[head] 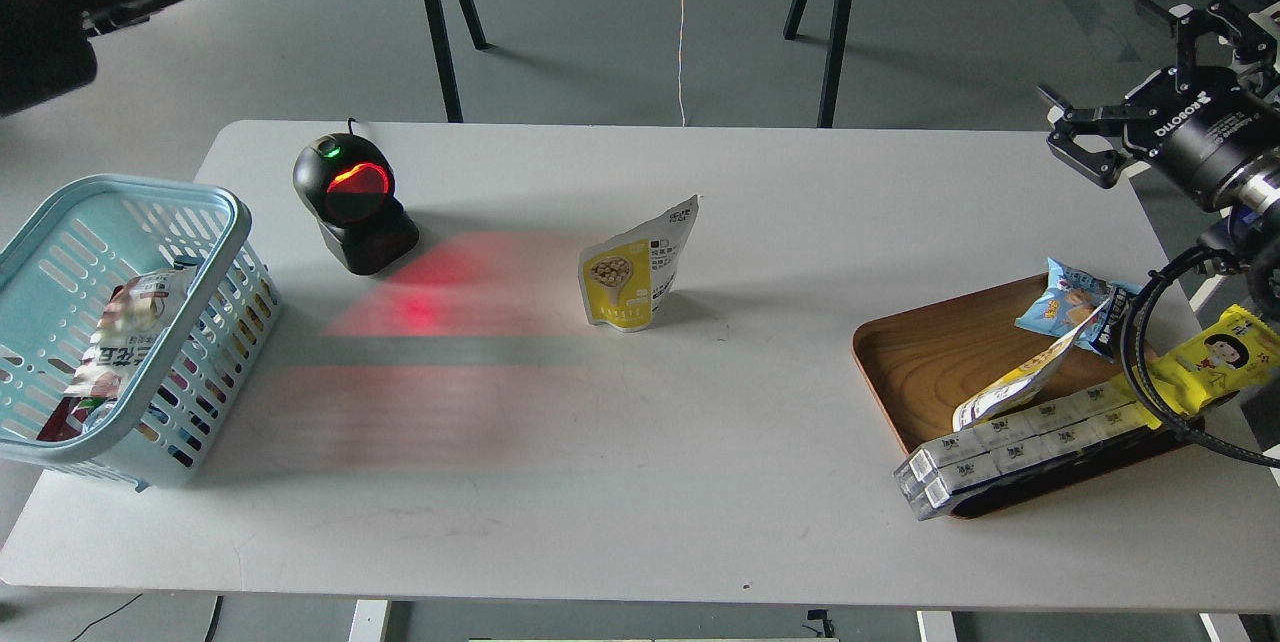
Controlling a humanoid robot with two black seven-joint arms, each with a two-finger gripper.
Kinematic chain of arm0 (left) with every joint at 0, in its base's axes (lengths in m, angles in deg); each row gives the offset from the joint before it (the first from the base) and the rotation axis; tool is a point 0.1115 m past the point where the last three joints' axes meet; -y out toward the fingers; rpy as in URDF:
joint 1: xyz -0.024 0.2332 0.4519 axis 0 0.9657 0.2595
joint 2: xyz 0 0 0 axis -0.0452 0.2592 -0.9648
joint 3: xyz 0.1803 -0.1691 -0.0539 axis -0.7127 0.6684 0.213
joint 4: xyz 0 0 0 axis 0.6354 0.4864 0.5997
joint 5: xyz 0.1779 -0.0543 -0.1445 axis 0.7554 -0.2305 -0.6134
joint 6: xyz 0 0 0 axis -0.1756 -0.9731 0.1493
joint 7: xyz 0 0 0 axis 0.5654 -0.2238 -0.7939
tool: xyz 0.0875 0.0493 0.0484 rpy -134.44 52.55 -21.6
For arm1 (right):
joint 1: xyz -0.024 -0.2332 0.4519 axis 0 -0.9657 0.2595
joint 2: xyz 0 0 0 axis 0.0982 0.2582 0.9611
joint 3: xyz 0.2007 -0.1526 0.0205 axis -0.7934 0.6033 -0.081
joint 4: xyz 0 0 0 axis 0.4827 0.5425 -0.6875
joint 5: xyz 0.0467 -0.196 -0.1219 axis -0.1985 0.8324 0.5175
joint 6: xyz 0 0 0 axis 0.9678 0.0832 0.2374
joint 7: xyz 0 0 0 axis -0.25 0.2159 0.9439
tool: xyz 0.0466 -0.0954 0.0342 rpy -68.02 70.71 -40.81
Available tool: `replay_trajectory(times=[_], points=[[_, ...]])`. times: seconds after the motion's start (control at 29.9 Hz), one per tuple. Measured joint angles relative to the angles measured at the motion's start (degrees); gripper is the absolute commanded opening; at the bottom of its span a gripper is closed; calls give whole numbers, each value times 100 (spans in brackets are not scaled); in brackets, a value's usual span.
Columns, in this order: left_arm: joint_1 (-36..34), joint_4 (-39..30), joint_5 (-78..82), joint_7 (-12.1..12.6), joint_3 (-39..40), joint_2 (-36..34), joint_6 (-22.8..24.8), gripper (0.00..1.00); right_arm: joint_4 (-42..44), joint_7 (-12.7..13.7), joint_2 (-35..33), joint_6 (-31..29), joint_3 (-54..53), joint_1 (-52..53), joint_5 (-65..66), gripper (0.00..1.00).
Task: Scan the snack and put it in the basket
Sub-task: 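Reach the left gripper to the standing yellow packet and grasp it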
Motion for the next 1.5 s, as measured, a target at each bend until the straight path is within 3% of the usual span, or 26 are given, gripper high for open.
replay_trajectory(times=[0.17, 0.3, 0.47, 0.63, 0.77, 0.87, 1.04, 1.5], points=[[-7, -147, 1399, 123, -311, 402, 2, 100, 2, -4, 53, -22, -74, -83, -5, 100], [-58, -153, 2531, 361, -340, 996, 267, 100, 17, -4, 53, -23, -75, -89, 12, 100], [-262, -149, 3881, 830, -372, 2198, 881, 100, -17, 13, 60, -23, -74, -88, 14, 100], [-342, -144, 4710, 1195, -666, 3522, 943, 100, -32, 14, 60, -23, -76, -69, 8, 100], [-312, -42, 5015, 1668, -871, 4164, 944, 99, -37, 15, 60, -23, -82, -63, 7, 100], [-302, 233, 5268, 1879, -1071, 4616, 944, 99, -38, 20, 60, -23, -80, -62, 7, 100], [-266, 637, 5858, 1950, -1167, 5114, 944, 98, -41, 21, 60, -23, -74, -62, 7, 100], [295, 1055, 5930, 1911, -1154, 5495, 944, 97, -40, 7, 8, -23, -83, -98, 3, 100]])
